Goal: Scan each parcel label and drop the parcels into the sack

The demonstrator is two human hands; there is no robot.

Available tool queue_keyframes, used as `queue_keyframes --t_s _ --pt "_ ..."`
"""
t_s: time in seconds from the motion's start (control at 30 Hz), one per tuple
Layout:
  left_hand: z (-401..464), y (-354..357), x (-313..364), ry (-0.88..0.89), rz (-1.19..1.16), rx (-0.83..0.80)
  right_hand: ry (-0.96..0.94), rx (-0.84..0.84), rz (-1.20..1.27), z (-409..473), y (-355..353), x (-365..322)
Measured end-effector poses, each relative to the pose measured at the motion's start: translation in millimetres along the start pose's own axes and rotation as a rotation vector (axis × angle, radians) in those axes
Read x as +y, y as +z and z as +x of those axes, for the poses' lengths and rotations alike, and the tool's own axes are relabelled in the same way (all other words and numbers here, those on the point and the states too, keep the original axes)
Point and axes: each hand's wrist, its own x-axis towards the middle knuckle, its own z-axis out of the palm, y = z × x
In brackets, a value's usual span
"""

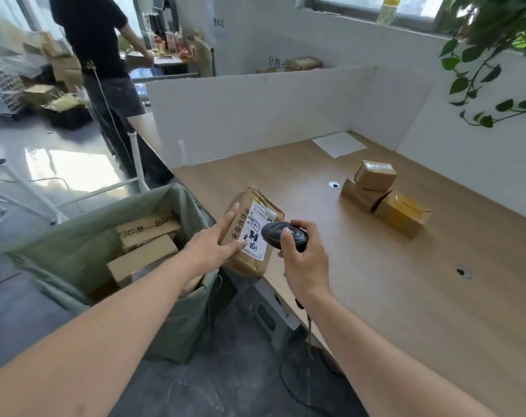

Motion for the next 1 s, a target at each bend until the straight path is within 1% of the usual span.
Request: queue_keyframes --t_s 0.1,0.17,0.3,0.43,0.57,0.8,1.0 --pt "-29 -25 -42 -0.035 -0.088 0.019 0.005 -0.059 0.014 -25 44 -8" --pt "-47 -44 -73 -0.062 -0.102 0.016 0.023 -0.082 0.020 -43 74 -14" --pt "-84 -84 -124 -0.110 -0.057 0.039 0.048 -0.134 -0.016 -79 131 -30" --pt "-111 -117 -183 -0.179 0.044 0.084 0.054 -0.179 -0.014 -111 184 -39" --pt "-125 -139 -232 -0.287 0.068 0.109 0.067 -0.228 -0.051 -130 227 -38" --pt "-114 -170 -296 -0.494 0.069 0.204 0.111 -0.317 -0.026 -111 286 -37" --pt "-75 -177 -313 -0.600 0.292 0.198 0.131 -0.365 -0.061 -72 320 -29"
